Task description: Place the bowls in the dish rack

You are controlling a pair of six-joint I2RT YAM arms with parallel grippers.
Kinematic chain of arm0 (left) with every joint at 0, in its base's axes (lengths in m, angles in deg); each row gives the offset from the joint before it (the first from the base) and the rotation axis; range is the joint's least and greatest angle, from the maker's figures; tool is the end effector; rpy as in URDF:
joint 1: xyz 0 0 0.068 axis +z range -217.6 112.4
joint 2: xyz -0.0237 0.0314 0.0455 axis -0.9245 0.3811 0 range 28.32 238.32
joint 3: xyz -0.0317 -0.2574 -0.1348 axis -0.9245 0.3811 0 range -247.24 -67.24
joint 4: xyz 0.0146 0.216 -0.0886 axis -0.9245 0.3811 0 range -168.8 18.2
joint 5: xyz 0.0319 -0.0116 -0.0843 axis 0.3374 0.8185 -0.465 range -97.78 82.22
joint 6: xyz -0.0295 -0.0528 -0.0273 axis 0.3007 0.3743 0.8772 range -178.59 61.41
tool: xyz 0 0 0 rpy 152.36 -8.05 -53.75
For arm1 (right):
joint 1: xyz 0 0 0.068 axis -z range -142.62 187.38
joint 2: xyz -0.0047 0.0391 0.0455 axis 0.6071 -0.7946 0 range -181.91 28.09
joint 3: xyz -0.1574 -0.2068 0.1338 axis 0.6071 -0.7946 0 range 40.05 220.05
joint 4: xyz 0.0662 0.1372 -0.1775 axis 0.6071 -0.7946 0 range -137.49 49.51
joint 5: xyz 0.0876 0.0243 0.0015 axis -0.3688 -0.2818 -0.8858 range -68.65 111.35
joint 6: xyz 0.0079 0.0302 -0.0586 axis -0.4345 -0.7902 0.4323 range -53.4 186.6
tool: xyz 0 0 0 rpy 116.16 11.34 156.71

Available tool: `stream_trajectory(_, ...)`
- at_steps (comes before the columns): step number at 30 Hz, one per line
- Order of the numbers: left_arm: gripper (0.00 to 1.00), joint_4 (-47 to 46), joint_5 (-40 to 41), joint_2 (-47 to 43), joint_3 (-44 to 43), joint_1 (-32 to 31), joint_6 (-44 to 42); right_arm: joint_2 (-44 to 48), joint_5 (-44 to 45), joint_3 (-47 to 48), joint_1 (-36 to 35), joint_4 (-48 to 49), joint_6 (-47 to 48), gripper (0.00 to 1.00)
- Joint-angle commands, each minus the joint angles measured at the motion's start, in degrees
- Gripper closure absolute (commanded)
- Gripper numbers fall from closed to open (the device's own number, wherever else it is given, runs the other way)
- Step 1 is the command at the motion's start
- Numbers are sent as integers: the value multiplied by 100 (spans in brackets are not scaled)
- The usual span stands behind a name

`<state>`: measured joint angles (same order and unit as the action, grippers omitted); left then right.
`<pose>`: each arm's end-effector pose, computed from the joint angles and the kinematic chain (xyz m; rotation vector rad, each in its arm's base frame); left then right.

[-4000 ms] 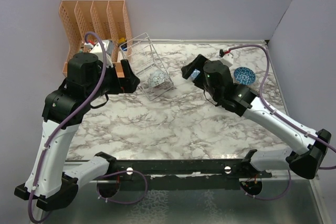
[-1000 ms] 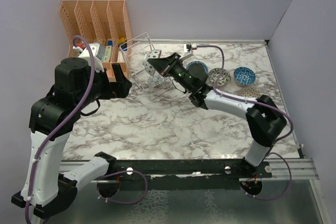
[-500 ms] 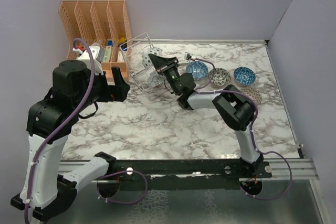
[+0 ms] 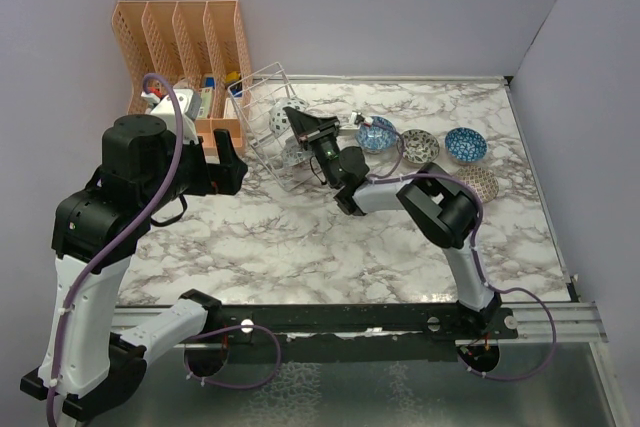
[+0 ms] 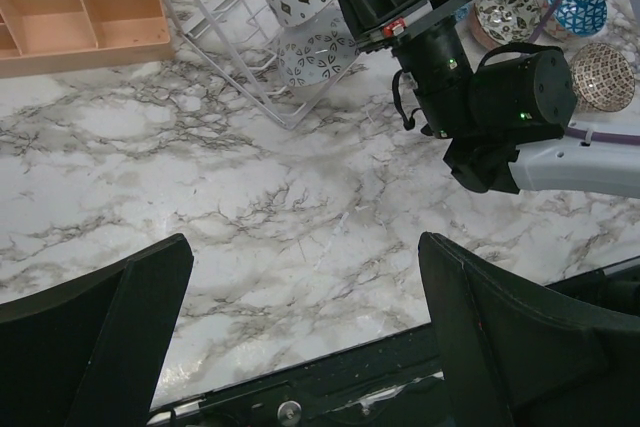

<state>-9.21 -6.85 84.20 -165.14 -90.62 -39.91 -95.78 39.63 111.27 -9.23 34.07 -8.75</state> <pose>0.0856 -0.0354 0.4788 0.0685 2.0789 -0.4329 0.3360 0.3316 0.2609 0.6473 1.2296 1.6440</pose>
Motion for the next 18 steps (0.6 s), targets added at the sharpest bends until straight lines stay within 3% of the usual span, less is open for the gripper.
stream_trajectory(1,1,83,3,-90,42,-35,-80,-62,389,-149,-117,270,-429,98)
stream_trajectory(18,1,82,-25,-111,105,-35,-76,-513,439,-66,-103,402,-576,96)
